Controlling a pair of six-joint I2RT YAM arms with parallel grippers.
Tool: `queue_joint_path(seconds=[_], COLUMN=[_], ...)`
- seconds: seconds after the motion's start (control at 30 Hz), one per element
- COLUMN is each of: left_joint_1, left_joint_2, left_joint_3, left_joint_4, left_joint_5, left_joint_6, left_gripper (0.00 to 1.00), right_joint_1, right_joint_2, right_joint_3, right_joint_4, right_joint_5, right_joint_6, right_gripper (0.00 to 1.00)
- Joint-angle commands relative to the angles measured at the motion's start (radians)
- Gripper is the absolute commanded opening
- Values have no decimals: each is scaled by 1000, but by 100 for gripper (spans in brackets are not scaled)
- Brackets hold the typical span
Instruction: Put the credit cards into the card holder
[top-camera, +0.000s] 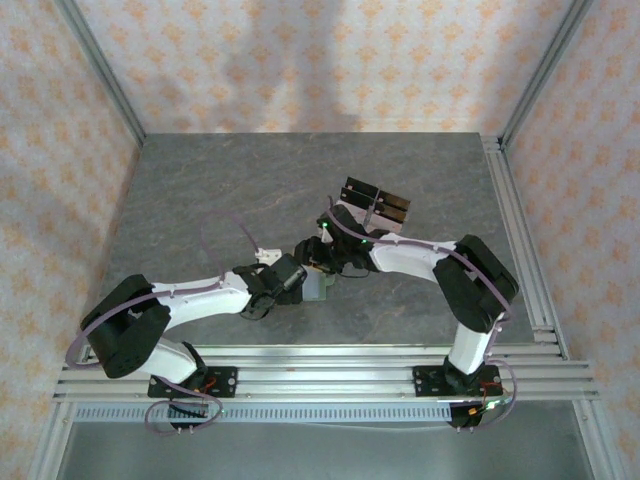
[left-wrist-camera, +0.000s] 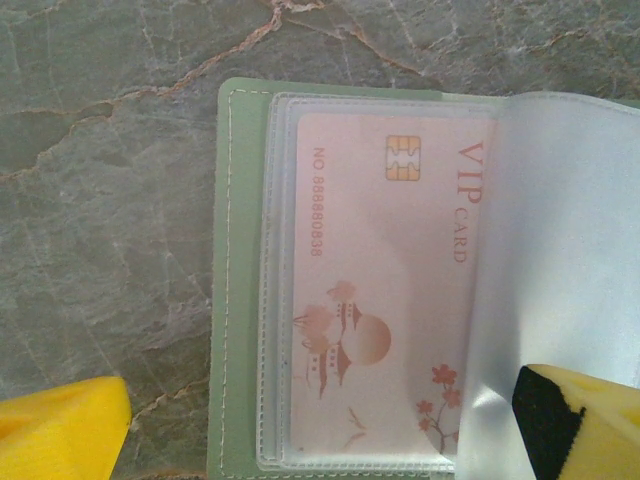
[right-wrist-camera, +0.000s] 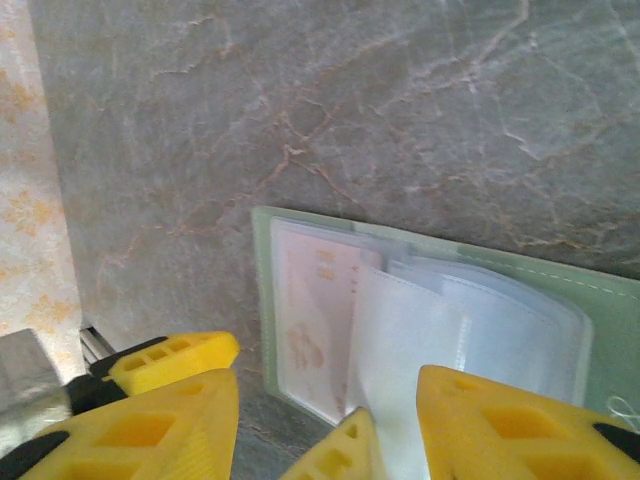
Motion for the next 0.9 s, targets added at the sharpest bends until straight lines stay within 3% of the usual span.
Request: queue_joint_path(seconds=[0.0,0.87], left_joint_1=[-10,-10], left_joint_2=[-2,-11], left_joint_3=[7,13], left_joint_4=[-15,-11], left_joint_5=[-41,-39], left_joint_6=[-4,-4], left_gripper=[100,100], right_joint_1=[-2,25], right_joint_2=[14,87], right_joint_3=[-25,18], right_joint_4=[21,47], right_joint_5=[17,-38], right_joint_6=[18,29], right_gripper=[51,50])
